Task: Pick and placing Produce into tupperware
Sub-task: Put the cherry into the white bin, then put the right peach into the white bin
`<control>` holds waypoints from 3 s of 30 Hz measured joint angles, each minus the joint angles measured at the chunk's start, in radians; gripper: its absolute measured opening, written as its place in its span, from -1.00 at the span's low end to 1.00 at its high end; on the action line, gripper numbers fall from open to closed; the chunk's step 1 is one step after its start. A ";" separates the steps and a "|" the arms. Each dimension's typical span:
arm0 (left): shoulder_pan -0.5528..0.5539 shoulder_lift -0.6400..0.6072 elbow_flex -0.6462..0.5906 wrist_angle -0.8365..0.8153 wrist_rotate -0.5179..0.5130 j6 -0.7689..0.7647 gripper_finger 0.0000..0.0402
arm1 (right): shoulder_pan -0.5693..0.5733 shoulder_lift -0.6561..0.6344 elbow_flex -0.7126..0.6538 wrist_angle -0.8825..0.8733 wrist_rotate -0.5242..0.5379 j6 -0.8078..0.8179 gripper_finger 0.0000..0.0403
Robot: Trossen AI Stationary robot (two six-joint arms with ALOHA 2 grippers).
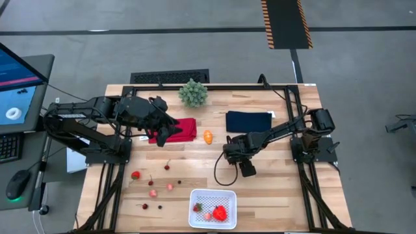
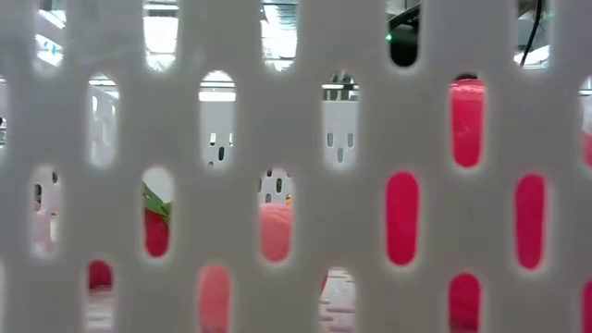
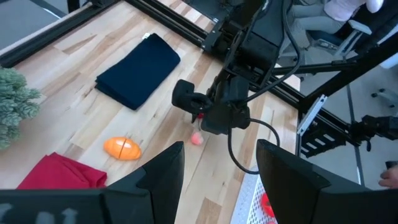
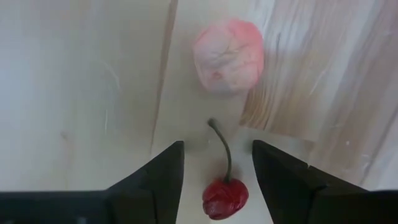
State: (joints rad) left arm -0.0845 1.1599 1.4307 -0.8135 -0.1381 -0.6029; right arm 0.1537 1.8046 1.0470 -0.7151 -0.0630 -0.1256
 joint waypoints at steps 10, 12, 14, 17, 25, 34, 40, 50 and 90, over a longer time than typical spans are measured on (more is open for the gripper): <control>0.000 0.000 0.000 0.001 -0.008 -0.009 -0.05 | -0.039 -0.007 -0.055 0.035 -0.054 0.020 -0.73; 0.000 0.000 0.000 0.001 -0.009 -0.010 -0.05 | -0.050 -0.007 -0.056 0.031 -0.062 0.026 -0.90; 0.000 0.000 0.000 0.001 -0.009 -0.011 -0.05 | -0.061 -0.006 -0.053 0.024 -0.072 0.046 -0.93; 0.000 0.000 0.000 0.001 -0.009 -0.013 -0.05 | -0.086 -0.001 -0.032 -0.020 -0.092 0.088 -0.92; 0.000 0.000 0.000 0.004 -0.027 -0.014 -0.05 | -0.125 -0.062 0.058 -0.164 -0.077 0.114 -0.95; 0.000 -0.001 0.000 0.002 -0.027 -0.012 -0.05 | -0.034 -0.185 0.231 -0.218 -0.079 0.372 -0.95; 0.000 -0.001 0.000 0.001 -0.027 0.015 -0.05 | 0.127 -0.142 0.459 -0.192 -0.070 0.527 -0.95; 0.000 -0.001 0.000 -0.003 -0.002 0.018 -0.05 | 0.319 0.103 0.666 -0.185 -0.097 0.624 -0.94; 0.000 0.005 0.000 0.001 -0.013 -0.029 -0.05 | -0.002 0.022 0.668 -0.371 -0.022 0.828 0.23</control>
State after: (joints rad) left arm -0.0842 1.1648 1.4311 -0.8127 -0.1510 -0.6318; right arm 0.1514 1.8262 1.7153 -1.0864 -0.0854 0.7021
